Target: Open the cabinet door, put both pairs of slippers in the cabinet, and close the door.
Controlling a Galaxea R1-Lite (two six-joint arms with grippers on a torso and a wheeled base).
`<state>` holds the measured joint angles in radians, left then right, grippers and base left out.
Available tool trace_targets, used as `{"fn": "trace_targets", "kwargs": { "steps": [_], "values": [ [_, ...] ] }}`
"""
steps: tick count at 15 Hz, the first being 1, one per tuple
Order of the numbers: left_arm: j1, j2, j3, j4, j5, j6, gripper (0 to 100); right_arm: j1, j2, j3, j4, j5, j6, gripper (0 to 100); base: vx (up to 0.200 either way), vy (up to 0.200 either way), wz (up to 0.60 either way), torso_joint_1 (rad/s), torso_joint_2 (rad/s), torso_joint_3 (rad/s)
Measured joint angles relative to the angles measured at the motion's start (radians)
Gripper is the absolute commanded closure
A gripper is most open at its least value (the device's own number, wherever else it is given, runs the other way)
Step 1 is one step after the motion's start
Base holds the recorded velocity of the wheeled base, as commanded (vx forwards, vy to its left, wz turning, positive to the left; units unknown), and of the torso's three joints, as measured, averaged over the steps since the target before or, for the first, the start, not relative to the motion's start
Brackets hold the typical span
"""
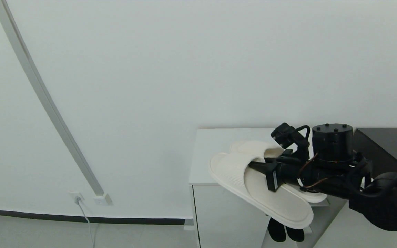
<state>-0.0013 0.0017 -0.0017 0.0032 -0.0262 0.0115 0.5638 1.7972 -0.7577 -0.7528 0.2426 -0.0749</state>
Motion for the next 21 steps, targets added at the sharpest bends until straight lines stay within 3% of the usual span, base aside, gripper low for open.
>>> {"fn": "trace_targets", "kwargs": {
  "steps": [8, 17, 21],
  "values": [
    [0.0, 0.0, 0.0, 0.0, 0.0, 0.0, 100, -0.023, -0.046, 0.043, -0.003, 0.034, -0.023, 100, 0.0, 0.0, 0.0, 0.0, 0.0, 0.0],
    [0.0, 0.0, 0.0, 0.0, 0.0, -0.001, 100, -0.023, -0.051, 0.049, -0.006, 0.028, -0.028, 100, -0.2, 0.0, 0.0, 0.003, 0.0, 0.003],
    [0.0, 0.0, 0.0, -0.001, 0.0, -0.001, 100, -0.022, -0.051, 0.052, -0.006, 0.028, -0.041, 100, 0.0, 0.0, 0.0, 0.0, 0.0, 0.0]
  ]
}}
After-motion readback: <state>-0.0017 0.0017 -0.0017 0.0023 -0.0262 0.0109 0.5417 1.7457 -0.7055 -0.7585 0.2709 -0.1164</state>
